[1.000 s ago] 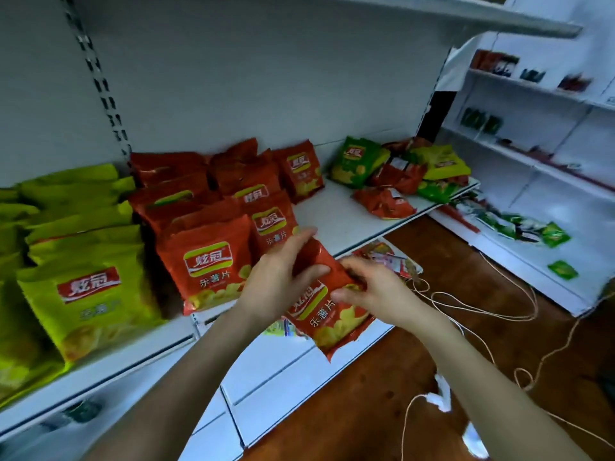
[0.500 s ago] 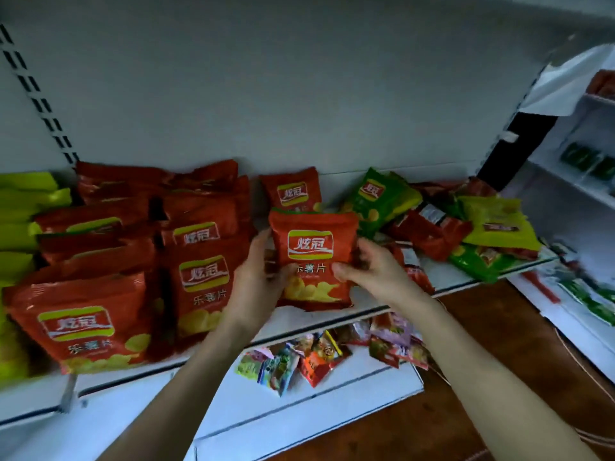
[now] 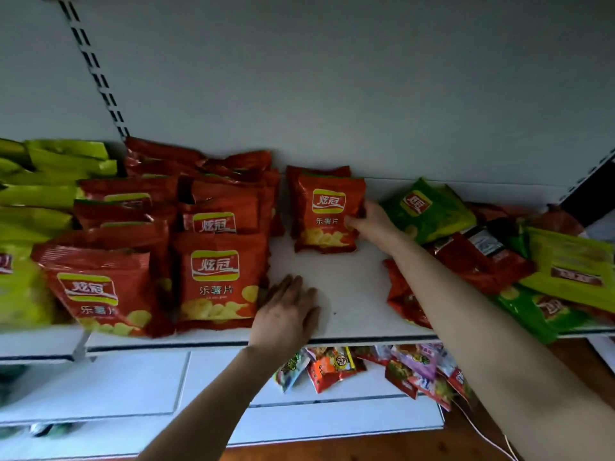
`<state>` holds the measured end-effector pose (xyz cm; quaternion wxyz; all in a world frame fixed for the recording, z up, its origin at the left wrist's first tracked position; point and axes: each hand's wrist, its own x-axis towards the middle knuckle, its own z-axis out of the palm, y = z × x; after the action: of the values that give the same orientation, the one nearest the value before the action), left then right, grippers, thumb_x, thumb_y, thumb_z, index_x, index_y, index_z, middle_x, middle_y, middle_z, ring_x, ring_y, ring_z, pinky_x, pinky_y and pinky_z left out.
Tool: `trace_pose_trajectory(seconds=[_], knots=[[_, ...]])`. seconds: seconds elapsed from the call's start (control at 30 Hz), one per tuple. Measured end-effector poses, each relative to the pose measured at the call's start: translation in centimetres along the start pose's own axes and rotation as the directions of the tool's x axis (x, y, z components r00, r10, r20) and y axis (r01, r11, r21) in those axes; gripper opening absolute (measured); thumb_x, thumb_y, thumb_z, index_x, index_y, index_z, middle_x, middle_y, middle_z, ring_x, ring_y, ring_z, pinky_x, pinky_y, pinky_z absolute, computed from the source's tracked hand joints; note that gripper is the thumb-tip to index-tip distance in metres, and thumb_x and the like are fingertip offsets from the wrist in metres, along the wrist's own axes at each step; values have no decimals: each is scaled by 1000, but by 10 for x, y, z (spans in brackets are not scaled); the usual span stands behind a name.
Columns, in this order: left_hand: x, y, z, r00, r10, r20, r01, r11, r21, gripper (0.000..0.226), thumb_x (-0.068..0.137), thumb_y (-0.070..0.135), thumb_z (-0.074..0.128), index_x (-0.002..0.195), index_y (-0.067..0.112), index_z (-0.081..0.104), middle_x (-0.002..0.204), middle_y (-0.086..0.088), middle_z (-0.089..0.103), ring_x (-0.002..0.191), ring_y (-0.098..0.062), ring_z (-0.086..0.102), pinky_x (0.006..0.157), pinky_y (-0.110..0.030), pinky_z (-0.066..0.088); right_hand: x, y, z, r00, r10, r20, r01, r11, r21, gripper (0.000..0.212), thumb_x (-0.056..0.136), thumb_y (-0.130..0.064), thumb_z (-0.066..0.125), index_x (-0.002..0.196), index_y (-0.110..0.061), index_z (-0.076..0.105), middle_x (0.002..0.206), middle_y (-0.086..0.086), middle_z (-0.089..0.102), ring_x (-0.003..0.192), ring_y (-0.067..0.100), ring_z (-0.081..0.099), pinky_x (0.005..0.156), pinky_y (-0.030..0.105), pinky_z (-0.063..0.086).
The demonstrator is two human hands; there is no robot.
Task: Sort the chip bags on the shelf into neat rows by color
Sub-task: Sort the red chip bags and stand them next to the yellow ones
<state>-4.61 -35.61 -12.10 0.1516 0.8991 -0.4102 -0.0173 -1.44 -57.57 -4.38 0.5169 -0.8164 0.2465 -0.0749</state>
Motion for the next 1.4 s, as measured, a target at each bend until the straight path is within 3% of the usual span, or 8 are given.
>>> trace_pose_trajectory(seconds=[0.37,0.7,0.87,0.93,1.07,1.2,1.3,1.4], knots=[[-1,-1,-2,998,52,-28,-50,997,62,40,85,32,41,94,10,73,103,-20,69,98,-38,66,72,-46,57,2,-11,24,999,-28,-46,20,986,-167,49,90,-21,58,132,-7,38,134,12,48,122,27,48,93,33,42],[5,9,3,985,110,-131,-79,971,225,40,80,24,39,78,2,72,84,-22,68,78,-39,68,55,-44,57,-102,40,-93,980,-196,-46,129,790,-600,36,90,-27,58,119,-6,56,118,10,61,109,25,57,85,26,41],[18,62,-1,982,-147,-119,121,973,-199,28,94,14,54,114,-3,63,114,-25,62,102,-41,60,83,-40,49,-120,75,-97,983,-179,43,166,759,-630,45,86,-30,63,125,-10,53,120,11,61,110,25,58,92,32,43],[23,96,-8,955,-292,-52,226,829,-511,44,94,30,55,128,2,54,114,-18,62,102,-33,60,82,-32,46,-126,71,-101,976,-213,33,203,857,-473,43,85,-22,65,125,-8,54,119,12,62,108,25,59,93,33,44],[35,147,-20,871,-399,286,363,131,-923,38,91,29,59,123,12,47,100,-10,64,82,-22,66,63,-30,58,-144,68,-112,937,-306,170,345,892,-291,46,82,-22,68,125,-10,54,125,7,57,113,17,54,98,29,43],[38,158,-11,846,-518,122,269,219,-938,26,91,15,60,113,19,48,103,-10,62,83,-21,63,71,-34,55,-124,83,-156,944,-313,102,322,814,-484,46,89,-36,57,126,-11,52,126,6,57,115,19,53,95,31,44],[38,160,-8,797,-590,127,241,117,-963,27,91,19,60,114,26,49,105,-9,63,86,-24,65,80,-43,54,-97,101,-179,979,-205,-12,105,550,-829,63,83,-55,55,131,-15,45,131,10,52,117,30,49,94,39,45],[38,165,-5,765,-622,166,227,19,-974,25,92,22,59,111,35,49,110,-7,62,93,-30,65,84,-51,53,-91,111,-174,989,-134,58,117,488,-865,56,85,-46,58,130,-17,44,131,9,51,118,31,47,93,38,42]])
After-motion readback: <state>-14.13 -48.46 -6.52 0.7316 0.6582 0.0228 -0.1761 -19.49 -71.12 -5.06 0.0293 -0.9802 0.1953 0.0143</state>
